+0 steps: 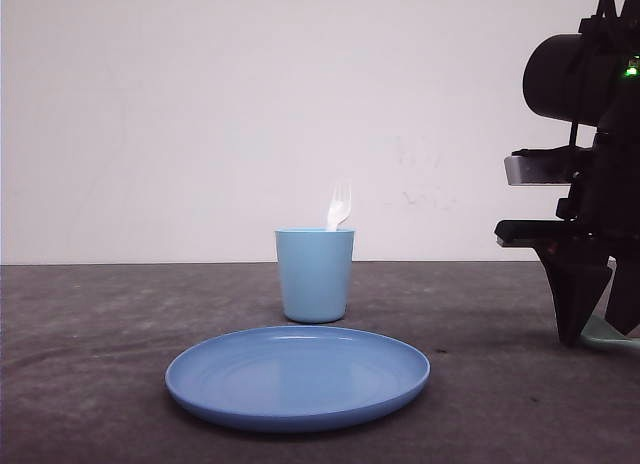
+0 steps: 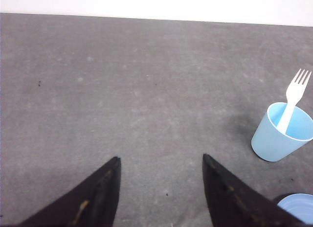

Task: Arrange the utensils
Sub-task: 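Lower the right gripper over the mint-green spoon and close on it, then lift the green spoon with the right gripper and carry it above the cup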

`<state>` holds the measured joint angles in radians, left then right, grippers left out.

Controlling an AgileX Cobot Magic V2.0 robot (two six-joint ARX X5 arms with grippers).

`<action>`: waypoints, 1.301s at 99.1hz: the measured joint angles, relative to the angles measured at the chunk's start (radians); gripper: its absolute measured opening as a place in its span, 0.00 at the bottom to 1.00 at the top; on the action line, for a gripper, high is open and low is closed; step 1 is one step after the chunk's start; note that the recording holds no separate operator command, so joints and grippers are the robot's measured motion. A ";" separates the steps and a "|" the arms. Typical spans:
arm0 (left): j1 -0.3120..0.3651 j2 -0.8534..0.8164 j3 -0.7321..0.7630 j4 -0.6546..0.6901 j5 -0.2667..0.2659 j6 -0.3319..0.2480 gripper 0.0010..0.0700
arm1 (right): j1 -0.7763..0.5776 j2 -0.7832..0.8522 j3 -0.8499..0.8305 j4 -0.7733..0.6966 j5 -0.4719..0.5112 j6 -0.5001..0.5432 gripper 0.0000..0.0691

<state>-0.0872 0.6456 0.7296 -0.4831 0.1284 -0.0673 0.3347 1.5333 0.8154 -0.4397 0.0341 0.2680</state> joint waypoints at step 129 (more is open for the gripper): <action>0.002 0.000 0.000 0.000 0.001 -0.001 0.45 | 0.288 -0.009 0.125 0.973 -0.113 -0.177 0.28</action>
<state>-0.0853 0.6456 0.7296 -0.4835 0.1291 -0.0685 0.6231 1.5242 0.9405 0.5335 -0.0788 0.0906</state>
